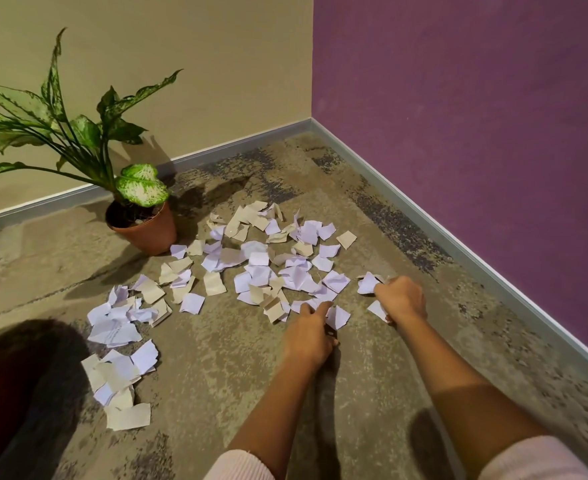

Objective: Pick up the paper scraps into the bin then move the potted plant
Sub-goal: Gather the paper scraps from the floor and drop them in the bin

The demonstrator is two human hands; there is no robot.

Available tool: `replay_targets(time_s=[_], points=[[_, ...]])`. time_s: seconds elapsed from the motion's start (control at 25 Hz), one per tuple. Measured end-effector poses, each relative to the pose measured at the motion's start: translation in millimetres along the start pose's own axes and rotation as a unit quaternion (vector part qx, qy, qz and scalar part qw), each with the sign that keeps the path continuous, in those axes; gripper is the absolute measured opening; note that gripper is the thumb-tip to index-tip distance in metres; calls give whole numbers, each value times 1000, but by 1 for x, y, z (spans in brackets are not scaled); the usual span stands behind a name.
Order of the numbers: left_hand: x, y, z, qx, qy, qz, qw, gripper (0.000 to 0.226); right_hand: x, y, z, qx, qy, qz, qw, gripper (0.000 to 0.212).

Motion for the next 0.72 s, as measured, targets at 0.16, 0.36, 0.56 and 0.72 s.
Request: replay_targets(time_s=[0.16, 0.36, 0.56, 0.72], points=[[-7, -16, -12, 36, -27, -16, 999, 57, -5, -18, -5, -11, 6, -18, 1000, 89], [-13, -40, -10, 71, -55, -47, 995, 50, 15, -22, -9, 8, -27, -9, 1000, 97], [-15, -48, -6, 52, -66, -58, 995, 24, 66, -21, -36, 123, 71, 121, 982, 49], [9, -35, 8, -3, -35, -24, 999, 22, 69, -6, -24, 136, 7, 110, 985, 18]])
Point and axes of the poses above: each hand's wrist, its own y-axis away from the middle knuckle, its own z-axis out of the back of the hand, x = y × z, the point moved 9 cm from there along -y, towards the middle knuckle, and after that the axes turned 5 degrees about y, right-handed, at the moved point
